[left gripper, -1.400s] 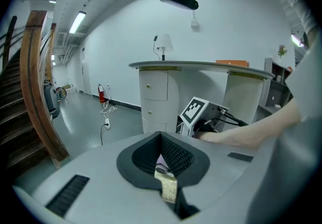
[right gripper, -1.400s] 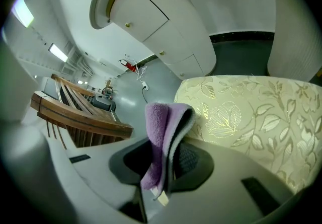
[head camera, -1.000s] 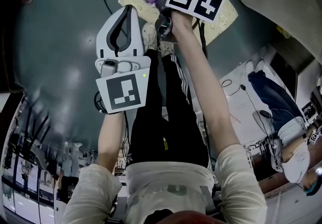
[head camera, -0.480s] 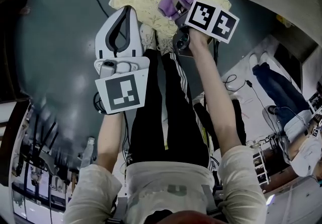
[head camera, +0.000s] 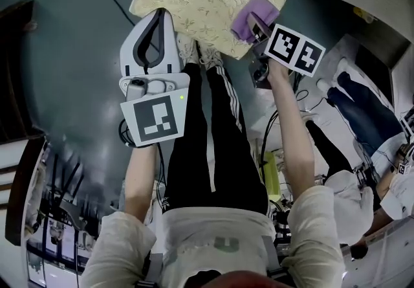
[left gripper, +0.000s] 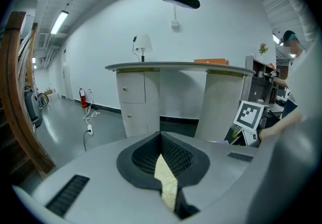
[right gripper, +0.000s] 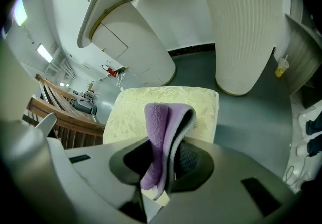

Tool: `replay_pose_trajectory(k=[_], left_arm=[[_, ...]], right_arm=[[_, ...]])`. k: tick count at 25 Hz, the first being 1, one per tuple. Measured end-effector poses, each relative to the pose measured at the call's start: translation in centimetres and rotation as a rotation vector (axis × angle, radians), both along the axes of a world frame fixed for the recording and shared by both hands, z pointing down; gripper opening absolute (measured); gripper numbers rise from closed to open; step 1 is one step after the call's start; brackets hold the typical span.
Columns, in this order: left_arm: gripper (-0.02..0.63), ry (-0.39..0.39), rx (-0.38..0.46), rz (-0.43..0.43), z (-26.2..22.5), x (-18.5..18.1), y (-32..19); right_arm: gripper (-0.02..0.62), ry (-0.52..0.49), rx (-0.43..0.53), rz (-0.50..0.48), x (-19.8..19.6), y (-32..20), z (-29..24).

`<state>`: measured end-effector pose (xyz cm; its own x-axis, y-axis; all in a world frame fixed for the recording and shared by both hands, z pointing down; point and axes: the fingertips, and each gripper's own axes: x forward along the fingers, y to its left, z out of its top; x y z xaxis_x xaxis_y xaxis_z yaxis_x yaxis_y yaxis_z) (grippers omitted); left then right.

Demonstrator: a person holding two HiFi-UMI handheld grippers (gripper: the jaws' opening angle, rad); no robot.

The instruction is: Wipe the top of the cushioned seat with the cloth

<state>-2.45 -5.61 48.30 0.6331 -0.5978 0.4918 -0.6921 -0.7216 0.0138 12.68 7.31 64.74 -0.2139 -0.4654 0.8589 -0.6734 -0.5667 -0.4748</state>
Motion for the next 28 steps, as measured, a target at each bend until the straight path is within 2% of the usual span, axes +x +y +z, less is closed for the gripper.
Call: replay_pose_trajectory(k=[7, 14, 28], left_arm=[[0.006, -0.012, -0.009, 0.026, 0.6, -0.3, 0.6], [0.006, -0.021, 0.008, 0.034, -0.2, 1.1, 0.7], [0.006, -0.021, -0.002, 0.027, 0.2, 1.7, 0.2]], right_arm=[[0.094, 0.024, -0.011, -0.004, 0.6, 2.3, 0.4], [0.094, 0.045, -0.037, -0.018, 2.8, 4.4, -0.2], [0.094, 0.045, -0.065, 0.002, 3.2, 5.1, 0.6]])
